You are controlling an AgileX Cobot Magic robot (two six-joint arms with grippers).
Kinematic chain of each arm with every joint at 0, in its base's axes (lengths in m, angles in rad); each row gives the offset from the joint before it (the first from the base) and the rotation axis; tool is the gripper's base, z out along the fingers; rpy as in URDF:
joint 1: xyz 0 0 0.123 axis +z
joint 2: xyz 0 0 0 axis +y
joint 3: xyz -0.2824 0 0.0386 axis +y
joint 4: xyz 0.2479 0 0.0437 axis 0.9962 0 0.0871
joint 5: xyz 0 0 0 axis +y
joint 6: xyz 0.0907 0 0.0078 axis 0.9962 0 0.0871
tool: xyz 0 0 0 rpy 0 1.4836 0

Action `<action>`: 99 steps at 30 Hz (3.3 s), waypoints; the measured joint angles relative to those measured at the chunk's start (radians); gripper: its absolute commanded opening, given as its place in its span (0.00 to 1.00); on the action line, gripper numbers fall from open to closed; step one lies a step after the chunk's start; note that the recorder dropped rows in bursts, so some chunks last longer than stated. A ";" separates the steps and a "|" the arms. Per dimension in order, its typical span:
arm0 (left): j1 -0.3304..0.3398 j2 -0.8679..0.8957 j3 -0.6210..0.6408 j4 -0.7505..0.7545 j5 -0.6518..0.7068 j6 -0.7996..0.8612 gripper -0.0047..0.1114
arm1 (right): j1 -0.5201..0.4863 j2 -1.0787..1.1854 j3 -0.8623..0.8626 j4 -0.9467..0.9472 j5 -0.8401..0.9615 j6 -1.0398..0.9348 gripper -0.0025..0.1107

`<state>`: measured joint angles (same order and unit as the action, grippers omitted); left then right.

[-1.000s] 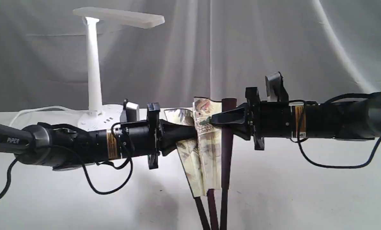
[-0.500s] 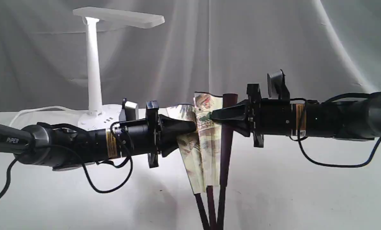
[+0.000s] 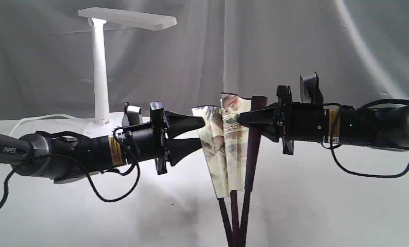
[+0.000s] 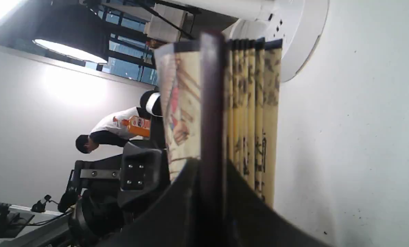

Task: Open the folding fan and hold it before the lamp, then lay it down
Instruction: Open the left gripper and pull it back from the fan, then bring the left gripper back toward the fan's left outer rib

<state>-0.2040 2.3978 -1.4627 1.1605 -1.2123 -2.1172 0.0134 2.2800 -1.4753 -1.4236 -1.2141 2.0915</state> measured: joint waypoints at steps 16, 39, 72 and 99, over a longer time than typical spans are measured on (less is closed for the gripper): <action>0.065 0.000 0.000 0.307 0.000 0.238 0.30 | -0.023 0.000 0.000 0.004 0.003 0.000 0.02; 0.065 -0.292 0.009 0.586 0.381 0.261 0.04 | -0.023 0.000 0.000 -0.049 0.003 0.000 0.02; -0.035 -0.372 -0.124 -1.731 2.281 2.318 0.04 | -0.023 0.000 0.000 -0.055 0.003 0.000 0.02; 0.089 0.087 -0.126 -2.841 2.428 3.097 0.04 | -0.023 0.000 0.000 -0.001 0.003 0.000 0.02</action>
<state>-0.1155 2.4847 -1.5885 -1.6810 1.2152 0.9800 -0.0097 2.2800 -1.4753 -1.4246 -1.2108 2.0915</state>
